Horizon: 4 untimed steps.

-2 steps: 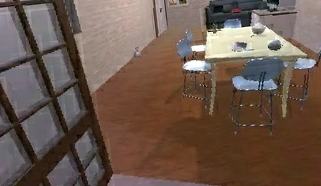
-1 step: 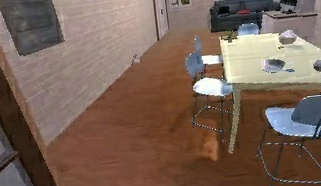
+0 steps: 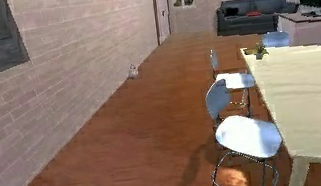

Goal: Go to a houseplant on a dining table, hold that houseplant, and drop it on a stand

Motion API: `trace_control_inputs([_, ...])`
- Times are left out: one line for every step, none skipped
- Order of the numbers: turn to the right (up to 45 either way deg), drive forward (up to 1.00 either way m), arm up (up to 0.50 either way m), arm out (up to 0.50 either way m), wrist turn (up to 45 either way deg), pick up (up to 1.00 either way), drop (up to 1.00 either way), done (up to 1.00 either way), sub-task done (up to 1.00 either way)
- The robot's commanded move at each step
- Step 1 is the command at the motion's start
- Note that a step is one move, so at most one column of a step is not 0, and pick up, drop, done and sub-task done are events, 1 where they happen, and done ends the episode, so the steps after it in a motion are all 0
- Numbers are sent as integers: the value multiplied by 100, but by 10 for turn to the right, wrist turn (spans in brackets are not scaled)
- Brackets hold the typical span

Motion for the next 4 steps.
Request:
trace_control_inputs([360, 0, 0, 0, 0, 0, 0, 0, 0])
trace_control_inputs([0, 5, 0, 0, 0, 0, 0, 0, 0])
trace_control_inputs([-450, 0, 0, 0, 0, 0, 0, 0, 0])
trace_control_inputs([-60, 0, 0, 0, 0, 0, 0, 0, 0])
